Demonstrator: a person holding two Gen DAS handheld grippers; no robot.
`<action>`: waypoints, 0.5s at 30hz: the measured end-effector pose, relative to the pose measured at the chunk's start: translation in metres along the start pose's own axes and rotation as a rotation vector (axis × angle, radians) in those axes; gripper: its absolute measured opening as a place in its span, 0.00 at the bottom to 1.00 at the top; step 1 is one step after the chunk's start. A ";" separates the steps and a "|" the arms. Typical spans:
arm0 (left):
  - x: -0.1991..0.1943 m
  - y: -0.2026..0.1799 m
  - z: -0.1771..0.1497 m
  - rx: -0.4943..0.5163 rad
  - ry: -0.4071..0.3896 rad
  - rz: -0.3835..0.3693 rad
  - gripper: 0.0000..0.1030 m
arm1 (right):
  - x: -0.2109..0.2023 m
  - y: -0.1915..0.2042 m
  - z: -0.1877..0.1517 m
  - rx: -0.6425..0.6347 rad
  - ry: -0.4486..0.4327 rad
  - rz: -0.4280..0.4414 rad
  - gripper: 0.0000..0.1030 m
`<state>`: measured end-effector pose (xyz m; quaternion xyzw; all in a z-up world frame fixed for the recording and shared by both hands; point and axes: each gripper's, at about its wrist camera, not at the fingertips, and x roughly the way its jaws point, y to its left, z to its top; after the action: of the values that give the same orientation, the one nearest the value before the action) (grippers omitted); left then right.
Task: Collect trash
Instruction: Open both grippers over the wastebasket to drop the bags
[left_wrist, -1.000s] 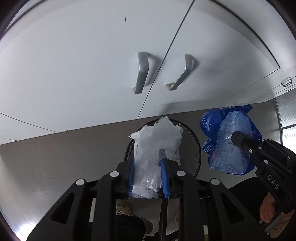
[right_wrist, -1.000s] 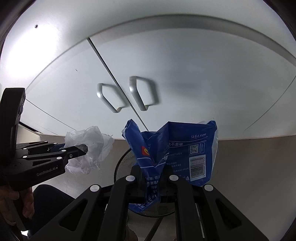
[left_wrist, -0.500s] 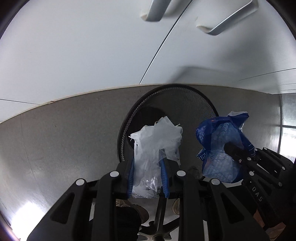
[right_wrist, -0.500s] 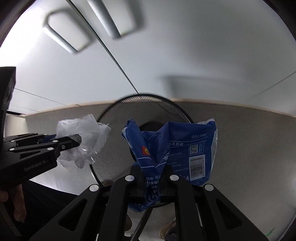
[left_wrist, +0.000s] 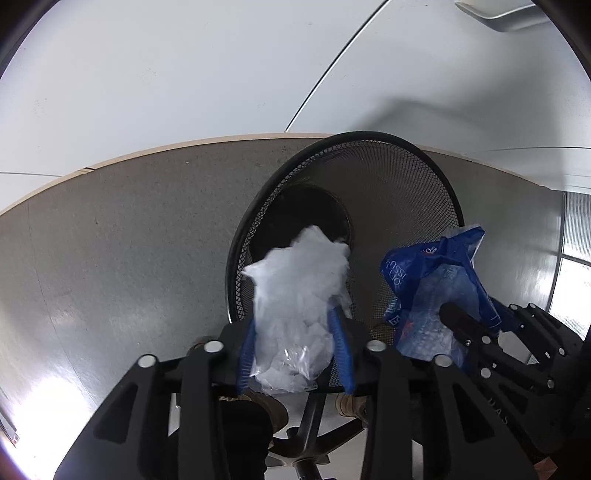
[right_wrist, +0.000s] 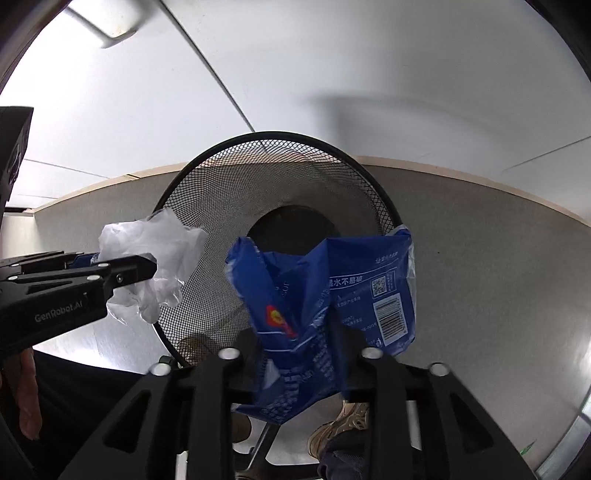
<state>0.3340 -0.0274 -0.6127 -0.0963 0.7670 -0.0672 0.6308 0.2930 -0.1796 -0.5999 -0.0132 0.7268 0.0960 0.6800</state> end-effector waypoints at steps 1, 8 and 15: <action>-0.001 -0.002 0.001 0.001 -0.001 0.000 0.48 | 0.000 -0.002 0.000 0.010 0.000 0.000 0.48; -0.007 0.002 0.001 0.000 -0.018 0.000 0.70 | 0.004 -0.015 0.002 0.024 0.003 -0.025 0.74; -0.005 0.013 -0.002 -0.010 -0.064 0.001 0.97 | 0.003 -0.025 0.007 0.054 -0.009 -0.072 0.91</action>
<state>0.3327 -0.0133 -0.6104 -0.1012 0.7470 -0.0599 0.6544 0.3036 -0.2026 -0.6064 -0.0206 0.7251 0.0520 0.6864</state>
